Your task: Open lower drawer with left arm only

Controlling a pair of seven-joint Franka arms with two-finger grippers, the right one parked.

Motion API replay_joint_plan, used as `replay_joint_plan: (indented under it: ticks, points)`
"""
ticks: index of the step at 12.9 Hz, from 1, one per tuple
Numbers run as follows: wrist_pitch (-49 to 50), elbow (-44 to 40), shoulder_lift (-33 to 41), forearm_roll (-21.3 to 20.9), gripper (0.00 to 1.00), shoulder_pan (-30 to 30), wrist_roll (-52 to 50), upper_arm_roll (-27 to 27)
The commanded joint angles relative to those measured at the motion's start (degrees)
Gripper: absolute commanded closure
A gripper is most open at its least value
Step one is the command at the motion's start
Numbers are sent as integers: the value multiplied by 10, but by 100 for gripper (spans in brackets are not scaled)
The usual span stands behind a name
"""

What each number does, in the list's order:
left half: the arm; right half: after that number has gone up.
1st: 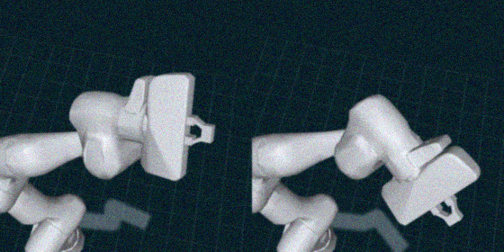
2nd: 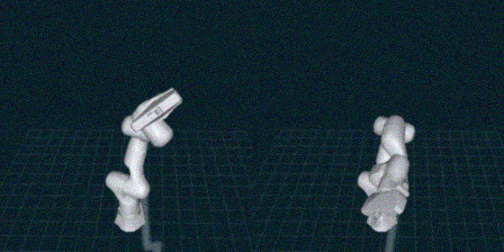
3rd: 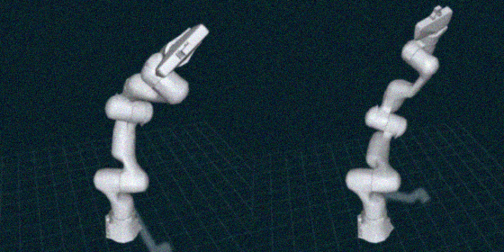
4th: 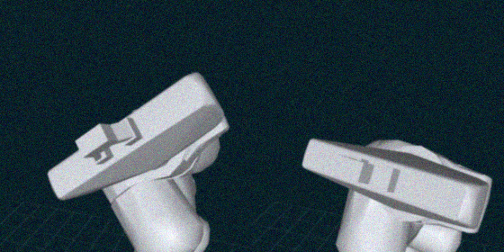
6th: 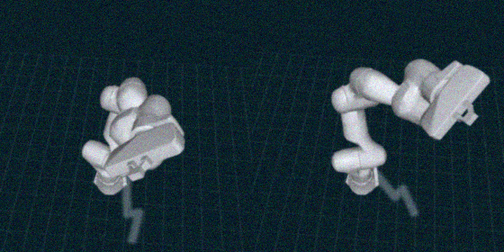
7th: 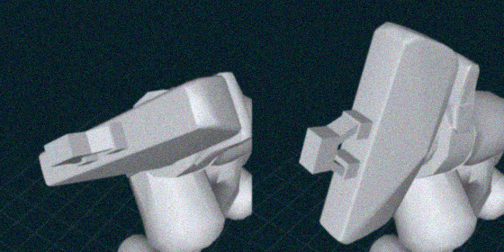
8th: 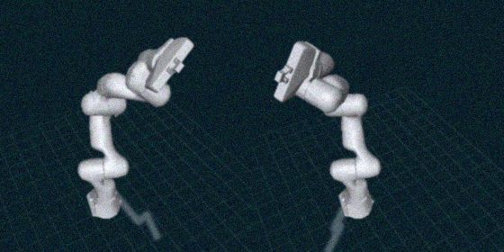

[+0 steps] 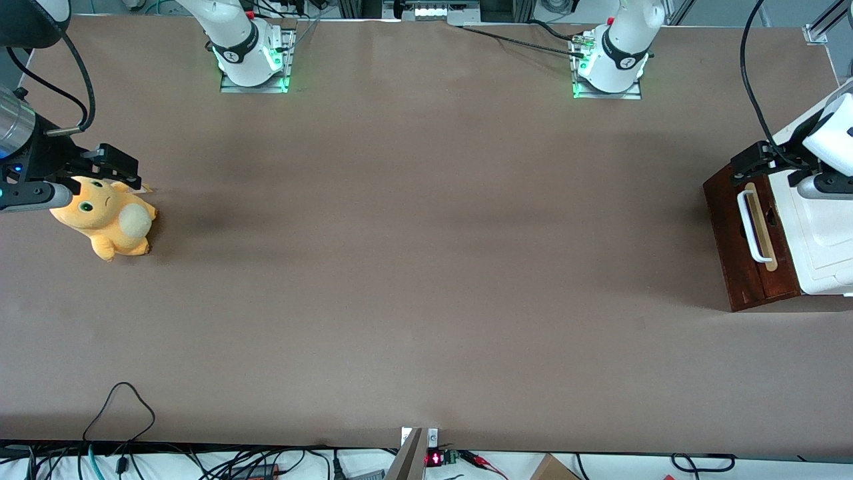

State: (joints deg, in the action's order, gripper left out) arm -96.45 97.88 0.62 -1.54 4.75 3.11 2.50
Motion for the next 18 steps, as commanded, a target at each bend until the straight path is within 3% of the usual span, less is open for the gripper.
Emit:
replay_joint_plan:
  ticks: [1, 11, 18]
  points:
    - [17, -15, -4, 14, 0, 0, 18, -3]
    - [33, -24, -9, 15, 0, -1, 18, -2]
    - [40, -23, -11, 40, 0, 0, 21, -5]
